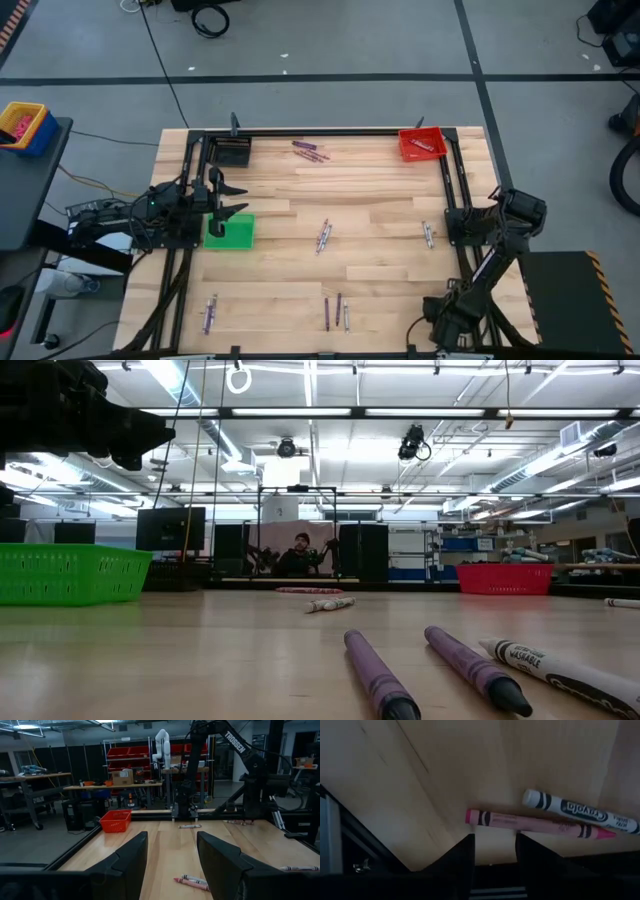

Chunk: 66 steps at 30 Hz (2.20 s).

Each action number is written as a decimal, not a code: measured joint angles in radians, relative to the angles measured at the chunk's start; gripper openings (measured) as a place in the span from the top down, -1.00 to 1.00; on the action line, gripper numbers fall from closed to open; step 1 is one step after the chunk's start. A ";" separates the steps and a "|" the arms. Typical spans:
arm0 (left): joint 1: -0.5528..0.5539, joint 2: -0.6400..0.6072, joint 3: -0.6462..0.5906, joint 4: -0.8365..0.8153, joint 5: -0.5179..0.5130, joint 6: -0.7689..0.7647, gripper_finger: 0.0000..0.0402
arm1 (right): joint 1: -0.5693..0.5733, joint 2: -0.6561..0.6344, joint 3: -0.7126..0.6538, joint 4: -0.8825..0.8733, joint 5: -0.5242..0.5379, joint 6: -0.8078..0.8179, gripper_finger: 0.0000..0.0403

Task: Sort crayons
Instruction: Put the pink crayon into the red bin

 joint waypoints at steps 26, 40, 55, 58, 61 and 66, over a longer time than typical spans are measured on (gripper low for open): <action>0.000 0.000 0.000 0.000 0.000 0.000 0.09 | -0.015 0.000 0.104 -0.133 0.190 -0.477 0.27; 0.000 0.000 0.000 0.000 0.000 0.000 0.09 | 0.007 0.000 0.043 -0.120 0.276 -0.666 0.27; 0.000 0.000 0.000 0.000 0.000 0.000 0.09 | 0.006 -0.003 0.006 -0.085 0.278 -0.701 0.61; 0.000 0.000 0.000 0.000 0.000 0.000 0.09 | 0.006 -0.003 0.008 -0.067 0.245 -0.691 0.66; 0.000 0.000 0.000 0.000 0.000 0.000 0.09 | 0.006 0.001 0.023 -0.073 0.247 -0.689 0.67; 0.000 0.000 0.000 0.000 0.000 0.000 0.09 | -0.007 0.004 0.051 -0.040 0.271 -0.687 0.67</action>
